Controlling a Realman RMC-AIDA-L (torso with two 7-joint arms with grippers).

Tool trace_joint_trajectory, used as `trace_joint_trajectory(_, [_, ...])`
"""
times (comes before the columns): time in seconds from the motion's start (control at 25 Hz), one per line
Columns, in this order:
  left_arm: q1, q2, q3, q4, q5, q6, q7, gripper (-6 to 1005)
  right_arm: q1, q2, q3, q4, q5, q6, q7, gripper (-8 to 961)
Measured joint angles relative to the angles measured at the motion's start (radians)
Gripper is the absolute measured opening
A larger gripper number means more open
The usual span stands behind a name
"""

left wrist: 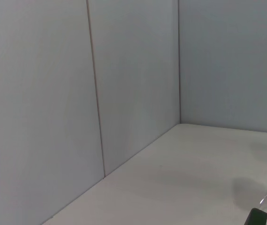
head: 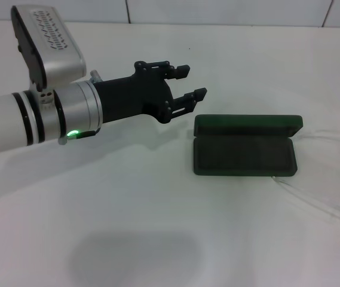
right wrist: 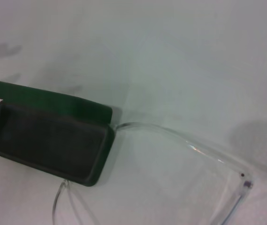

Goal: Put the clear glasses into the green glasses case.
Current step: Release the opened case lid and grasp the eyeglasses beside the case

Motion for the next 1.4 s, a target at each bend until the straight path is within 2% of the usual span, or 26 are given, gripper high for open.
trace_joint_trajectory(0.44, [0.006,0.003,-0.001,-0.001,0.002,0.000,0.000,549,0.009,-0.002,-0.009,0.044,0.016,0.029,-0.018,846])
trace_joint_trajectory(0.56, [0.010,0.003,-0.001,0.000,0.002,0.002,0.000,550,0.012,-0.007,0.015,0.038,0.092,-0.038,-0.068,844])
trace_joint_trajectory(0.72, [0.012,0.000,-0.005,0.002,0.001,0.019,0.000,551,0.040,-0.019,0.112,0.015,0.184,-0.197,-0.162,842])
trace_joint_trajectory(0.84, [0.017,-0.001,-0.019,-0.001,-0.004,0.039,0.001,551,0.049,-0.020,0.198,-0.017,0.229,-0.248,-0.246,841])
trace_joint_trajectory(0.96, [0.031,-0.004,-0.046,-0.001,-0.008,0.069,0.001,552,0.050,-0.024,0.269,-0.016,0.298,-0.255,-0.349,840])
trace_joint_trajectory(1.12, [0.047,-0.005,-0.074,-0.001,-0.027,0.105,0.001,553,0.037,-0.017,0.338,0.007,0.415,-0.254,-0.559,838])
trace_joint_trajectory(1.24, [0.064,-0.003,-0.079,-0.002,-0.056,0.117,0.006,554,0.034,-0.016,0.360,0.027,0.480,-0.255,-0.776,836])
trace_joint_trajectory(1.4, [0.084,-0.004,-0.090,-0.009,-0.065,0.121,0.024,555,0.041,-0.020,0.356,-0.006,0.489,-0.263,-0.999,835])
